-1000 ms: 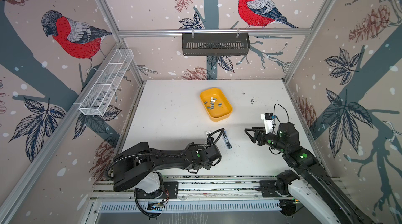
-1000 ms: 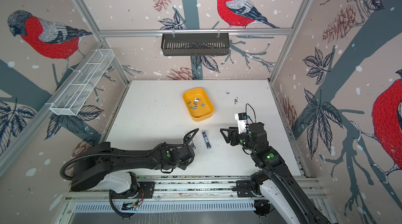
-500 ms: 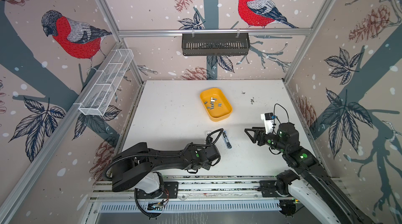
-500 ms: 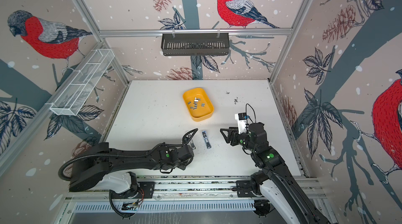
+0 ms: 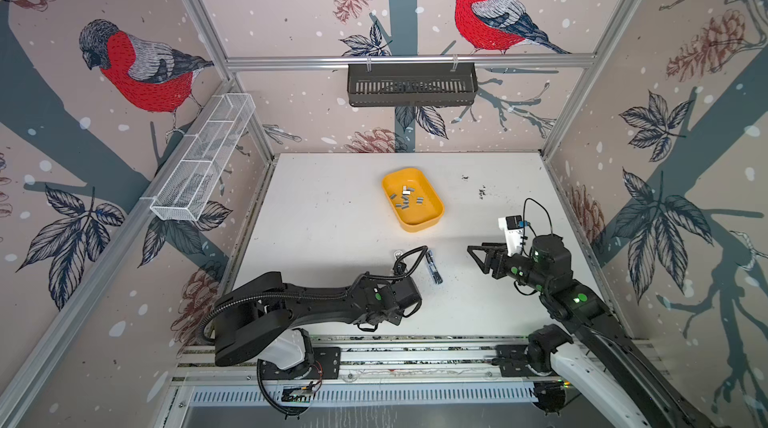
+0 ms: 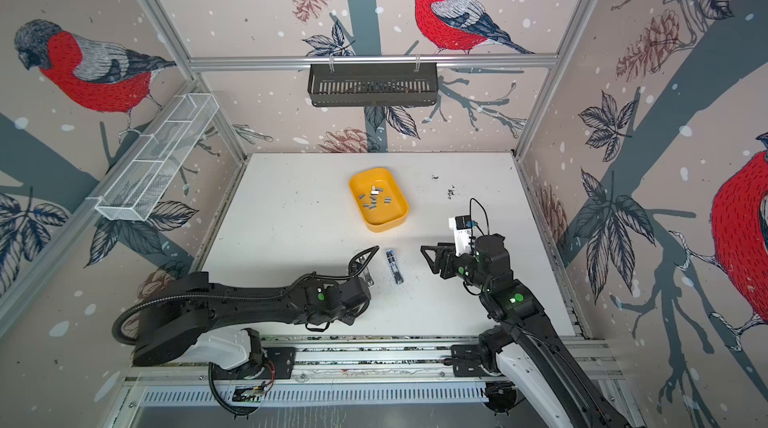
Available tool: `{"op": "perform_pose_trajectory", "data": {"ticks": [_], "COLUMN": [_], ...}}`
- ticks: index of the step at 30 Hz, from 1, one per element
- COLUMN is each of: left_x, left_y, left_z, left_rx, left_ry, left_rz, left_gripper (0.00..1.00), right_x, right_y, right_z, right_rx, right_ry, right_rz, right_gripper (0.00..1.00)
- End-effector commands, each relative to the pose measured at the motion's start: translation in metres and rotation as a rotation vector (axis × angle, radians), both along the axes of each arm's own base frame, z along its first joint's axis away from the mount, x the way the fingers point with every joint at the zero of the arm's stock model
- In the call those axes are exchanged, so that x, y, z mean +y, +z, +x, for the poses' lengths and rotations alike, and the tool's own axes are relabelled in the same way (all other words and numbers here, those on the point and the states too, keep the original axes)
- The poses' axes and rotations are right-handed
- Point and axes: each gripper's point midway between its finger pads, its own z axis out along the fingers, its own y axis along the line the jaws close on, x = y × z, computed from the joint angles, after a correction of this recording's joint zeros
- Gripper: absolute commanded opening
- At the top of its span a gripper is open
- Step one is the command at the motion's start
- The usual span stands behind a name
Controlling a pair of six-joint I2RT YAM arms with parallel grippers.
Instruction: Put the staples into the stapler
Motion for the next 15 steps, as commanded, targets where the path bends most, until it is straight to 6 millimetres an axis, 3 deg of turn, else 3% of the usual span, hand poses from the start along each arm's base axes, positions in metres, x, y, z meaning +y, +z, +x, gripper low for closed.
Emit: {"op": "perform_pose_trajectory", "data": {"ticks": [1, 8, 15], "left_x": [0.04, 0.035, 0.011], "left_y": [-0.02, -0.016, 0.003], "left_z": [-0.04, -0.039, -0.029], "left_rx": [0.198, 0.198, 0.165], "left_ry": [-0.016, -0.025, -0.024], "left_rz": [0.156, 0.152, 0.069], "left_gripper": [0.2, 0.14, 0.13], "right_x": [0.002, 0.002, 0.004], "right_y": [0.007, 0.007, 0.01], "right_z": [0.001, 0.001, 0.001], "right_rx": [-0.024, -0.025, -0.021], "right_ry": [0.01, 0.01, 0.014], "right_rz": [0.017, 0.018, 0.039], "right_gripper": [0.65, 0.65, 0.65]}}
